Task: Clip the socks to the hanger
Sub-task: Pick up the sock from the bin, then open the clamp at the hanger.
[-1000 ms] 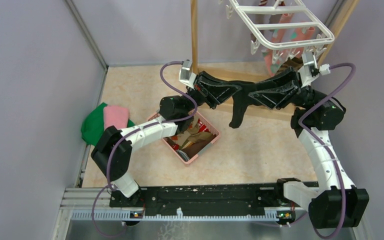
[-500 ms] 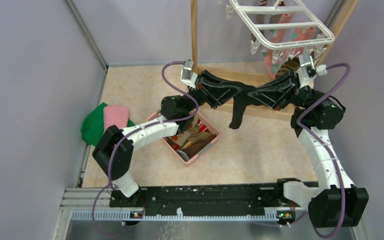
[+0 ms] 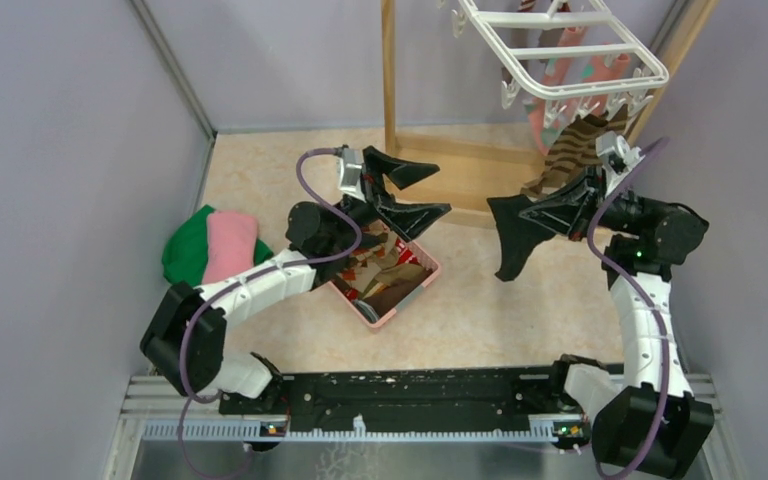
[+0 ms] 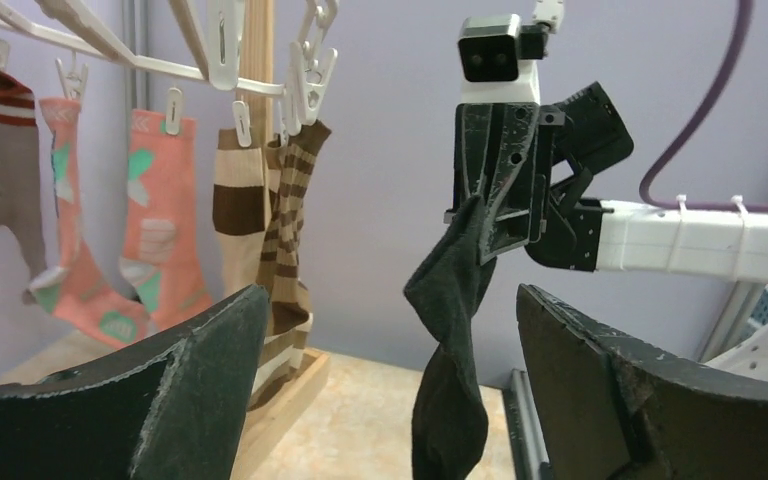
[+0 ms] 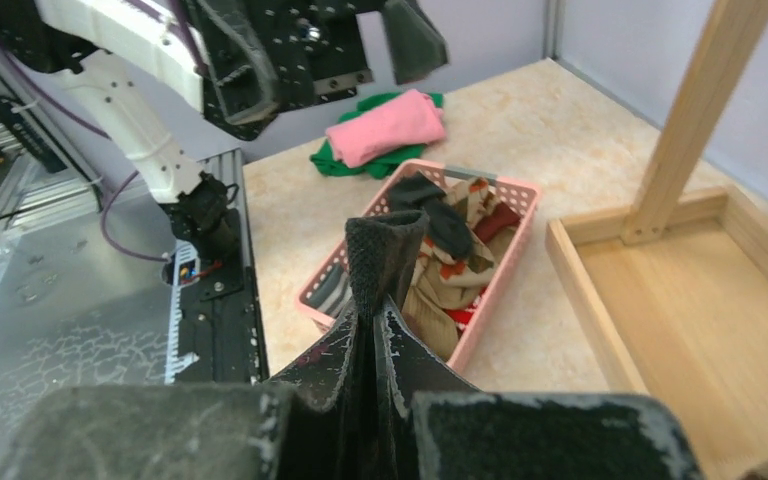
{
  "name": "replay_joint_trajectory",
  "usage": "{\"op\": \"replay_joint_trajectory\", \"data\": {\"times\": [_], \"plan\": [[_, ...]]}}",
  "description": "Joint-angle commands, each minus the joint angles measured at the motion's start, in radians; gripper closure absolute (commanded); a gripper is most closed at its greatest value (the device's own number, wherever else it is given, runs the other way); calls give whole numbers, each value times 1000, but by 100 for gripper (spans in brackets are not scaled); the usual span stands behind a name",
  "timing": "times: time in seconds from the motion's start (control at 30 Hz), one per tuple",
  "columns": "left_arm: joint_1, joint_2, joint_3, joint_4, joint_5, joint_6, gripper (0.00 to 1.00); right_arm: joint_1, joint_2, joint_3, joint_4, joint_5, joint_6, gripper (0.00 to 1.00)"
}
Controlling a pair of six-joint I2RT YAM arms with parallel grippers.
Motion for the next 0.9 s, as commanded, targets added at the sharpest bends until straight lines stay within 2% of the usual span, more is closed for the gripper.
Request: {"op": "replay_joint_trajectory", "data": {"times": [0.0,0.13,0.27,0.37,0.5,0.87], "plan": [[17,-25,44,-88,65,94,1,-83,-14,-2,-30,-60,-43,100],[21,50,174,-183,141,31,2,-146,-16,-19,-41,-65,-44,100],[6,135,293,-188,145,-7,10,-182,-15,-25,-95,-58,-85,100],[-49,173,394,-284,91,70,10,-193,-12,-18,-154,-57,-133,100],[-126,226,516,-432,-54,225,8,-198,-7,-14,-210,-54,-178,100],[-167,429,789,-487,-217,238,6,-201,19,5,-377,-56,-329,100]]}}
